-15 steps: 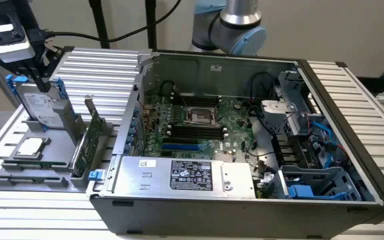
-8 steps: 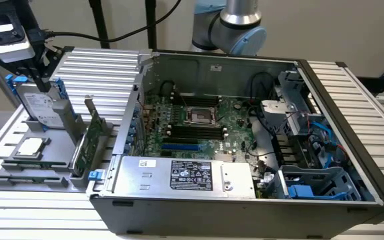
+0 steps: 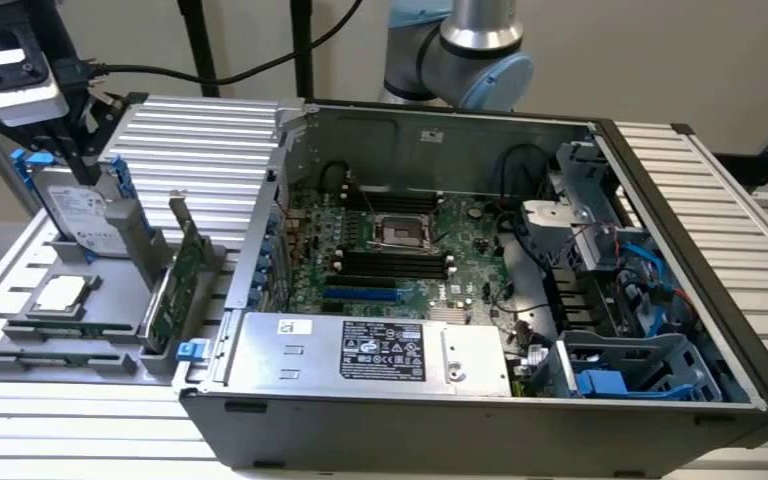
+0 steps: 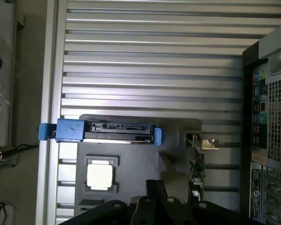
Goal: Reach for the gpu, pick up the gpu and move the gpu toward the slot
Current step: 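Reach for the gpu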
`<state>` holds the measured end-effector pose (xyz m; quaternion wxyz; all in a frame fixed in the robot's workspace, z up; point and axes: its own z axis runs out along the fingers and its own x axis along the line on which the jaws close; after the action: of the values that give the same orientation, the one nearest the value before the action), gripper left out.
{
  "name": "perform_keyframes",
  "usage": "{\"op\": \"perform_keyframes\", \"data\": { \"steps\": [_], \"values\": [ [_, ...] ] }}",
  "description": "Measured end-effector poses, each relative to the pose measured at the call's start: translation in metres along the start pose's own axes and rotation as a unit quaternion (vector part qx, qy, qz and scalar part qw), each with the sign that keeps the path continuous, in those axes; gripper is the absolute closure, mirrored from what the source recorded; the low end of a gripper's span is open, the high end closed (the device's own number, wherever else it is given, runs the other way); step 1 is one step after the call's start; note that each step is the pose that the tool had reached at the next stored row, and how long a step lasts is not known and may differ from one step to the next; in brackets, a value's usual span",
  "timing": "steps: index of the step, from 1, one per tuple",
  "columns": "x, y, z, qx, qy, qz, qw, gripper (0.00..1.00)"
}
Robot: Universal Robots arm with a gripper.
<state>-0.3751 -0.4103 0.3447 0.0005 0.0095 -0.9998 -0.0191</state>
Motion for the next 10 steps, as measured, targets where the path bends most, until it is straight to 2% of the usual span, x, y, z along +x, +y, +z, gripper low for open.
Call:
{"op": "perform_keyframes", "data": {
  "steps": [5,10],
  "values": [
    [-0.006,-0.0188,-0.0006,0.0,0.0,0.0,1.0,0.89],
    [-0.025,-0.0304,0.0006,0.0,0.0,0.0,1.0,0.89]
  ]
}}
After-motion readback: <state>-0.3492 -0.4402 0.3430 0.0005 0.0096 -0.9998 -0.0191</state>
